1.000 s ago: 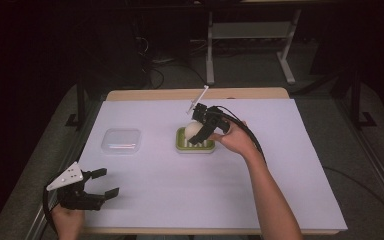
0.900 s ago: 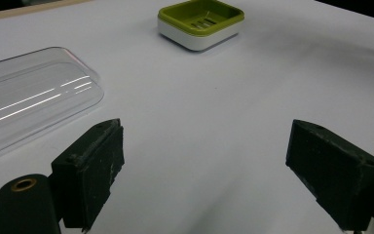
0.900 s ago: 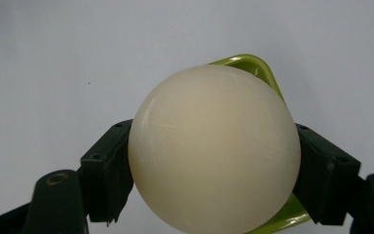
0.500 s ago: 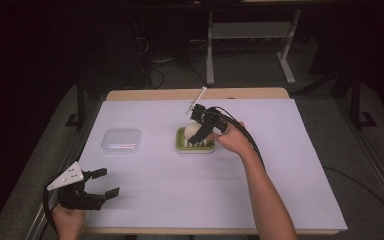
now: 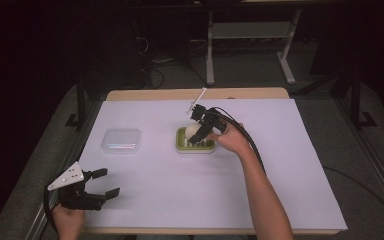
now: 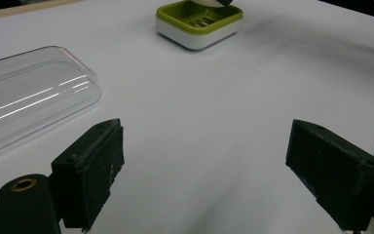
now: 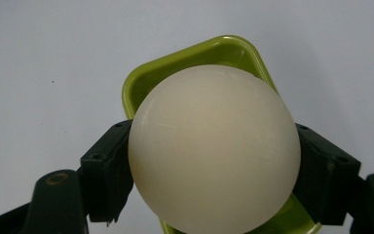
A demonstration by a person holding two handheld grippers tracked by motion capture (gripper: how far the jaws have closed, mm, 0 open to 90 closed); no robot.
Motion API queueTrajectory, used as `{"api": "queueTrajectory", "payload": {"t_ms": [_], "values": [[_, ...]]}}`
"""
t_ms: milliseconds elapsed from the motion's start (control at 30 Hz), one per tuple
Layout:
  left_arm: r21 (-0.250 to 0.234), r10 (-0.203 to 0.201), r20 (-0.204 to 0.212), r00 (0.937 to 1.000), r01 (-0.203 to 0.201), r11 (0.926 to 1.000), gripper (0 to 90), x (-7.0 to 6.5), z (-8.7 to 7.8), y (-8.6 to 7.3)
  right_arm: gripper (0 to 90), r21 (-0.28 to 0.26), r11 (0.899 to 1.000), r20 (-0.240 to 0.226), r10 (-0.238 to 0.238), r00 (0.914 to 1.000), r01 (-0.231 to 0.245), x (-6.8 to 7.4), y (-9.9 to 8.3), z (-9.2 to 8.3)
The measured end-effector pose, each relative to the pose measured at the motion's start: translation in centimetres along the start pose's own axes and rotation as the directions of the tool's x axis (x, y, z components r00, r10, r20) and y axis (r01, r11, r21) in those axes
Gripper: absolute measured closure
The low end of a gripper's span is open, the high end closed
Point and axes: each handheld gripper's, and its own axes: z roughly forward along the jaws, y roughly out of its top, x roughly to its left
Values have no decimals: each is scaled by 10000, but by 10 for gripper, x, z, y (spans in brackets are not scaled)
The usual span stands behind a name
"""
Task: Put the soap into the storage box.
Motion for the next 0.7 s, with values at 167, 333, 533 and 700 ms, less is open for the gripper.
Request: {"api": "queueTrajectory", "payload": {"t_ms": [167,333,533,700], "values": [[-48,-11,-6,10000,11,10000,132,0,0,0,240,137,9998,-28,117,9999,-116,-2,-1,3],[-42,5,-17,10000,-6,10000,132,0,-1,0,240,231,9995,-14,202,9998,-202,-4,-2,6],[8,-4,28,10000,4,10000,132,0,0,0,240,397,9989,-51,241,9997,-239,-5,-3,11],[-64,18,39,10000,-17,10000,132,0,0,0,240,440,9987,-109,251,9996,-246,-5,-3,14]]}}
